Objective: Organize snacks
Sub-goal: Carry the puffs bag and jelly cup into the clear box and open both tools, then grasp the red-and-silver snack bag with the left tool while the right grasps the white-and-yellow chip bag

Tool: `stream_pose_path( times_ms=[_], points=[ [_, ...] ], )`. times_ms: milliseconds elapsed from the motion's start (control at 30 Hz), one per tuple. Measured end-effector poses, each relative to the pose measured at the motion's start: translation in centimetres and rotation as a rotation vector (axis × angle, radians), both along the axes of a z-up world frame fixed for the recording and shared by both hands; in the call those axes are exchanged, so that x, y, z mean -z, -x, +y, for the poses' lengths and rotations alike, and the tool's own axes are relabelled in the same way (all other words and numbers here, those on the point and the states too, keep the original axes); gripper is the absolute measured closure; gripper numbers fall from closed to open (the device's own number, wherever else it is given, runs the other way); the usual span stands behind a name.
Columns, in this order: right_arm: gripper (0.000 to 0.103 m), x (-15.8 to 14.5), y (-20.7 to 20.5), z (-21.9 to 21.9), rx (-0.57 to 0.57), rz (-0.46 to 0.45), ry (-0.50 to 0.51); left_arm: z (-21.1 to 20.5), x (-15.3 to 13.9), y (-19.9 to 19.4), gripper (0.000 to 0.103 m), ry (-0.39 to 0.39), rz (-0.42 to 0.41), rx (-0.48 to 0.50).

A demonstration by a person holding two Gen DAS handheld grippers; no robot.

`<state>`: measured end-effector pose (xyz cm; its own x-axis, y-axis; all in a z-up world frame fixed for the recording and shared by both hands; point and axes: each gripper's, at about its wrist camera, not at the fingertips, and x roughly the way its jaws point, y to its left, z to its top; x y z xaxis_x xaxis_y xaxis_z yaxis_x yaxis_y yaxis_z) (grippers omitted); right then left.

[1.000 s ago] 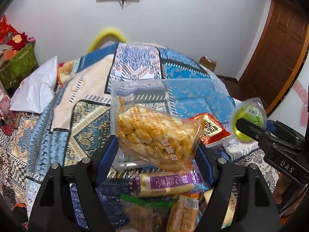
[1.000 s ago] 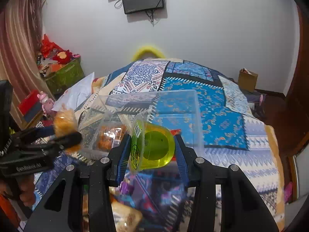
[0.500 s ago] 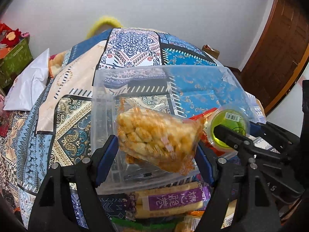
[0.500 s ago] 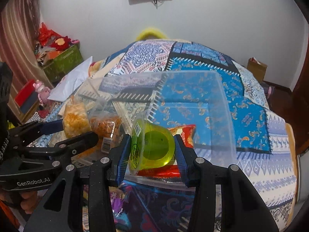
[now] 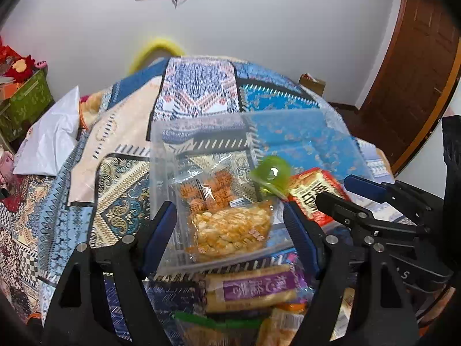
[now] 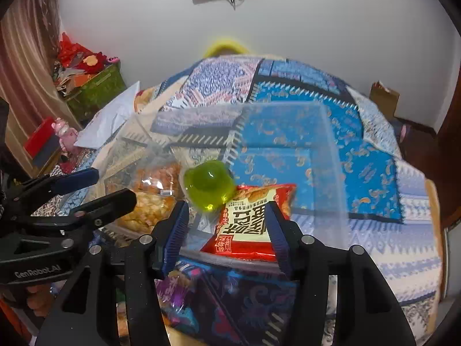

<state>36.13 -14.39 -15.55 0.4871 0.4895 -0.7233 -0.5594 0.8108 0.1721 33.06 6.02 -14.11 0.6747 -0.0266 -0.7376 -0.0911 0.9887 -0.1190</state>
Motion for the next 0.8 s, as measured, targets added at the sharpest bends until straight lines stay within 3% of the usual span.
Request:
stream_pose_path(
  times_ms=[433, 633, 800],
  points=[
    [0.046, -5.9, 6.0, -2.7, 0.013, -0.12, -0.031, -0.4, -5.3, 8.6, 0.026, -0.039, -0.087, 0.005],
    [0.043, -6.7, 9.4, -4.1, 0.023, -0.14, -0.036, -0.9, -4.7, 12.1, 0.026, -0.027, -0.059, 0.017],
    [0.042, -5.7, 11.9, -5.1, 0.031, -0.122, -0.017, -2.3, -2.5, 14.6, 0.026, -0.014, 0.002, 0.052]
  ],
)
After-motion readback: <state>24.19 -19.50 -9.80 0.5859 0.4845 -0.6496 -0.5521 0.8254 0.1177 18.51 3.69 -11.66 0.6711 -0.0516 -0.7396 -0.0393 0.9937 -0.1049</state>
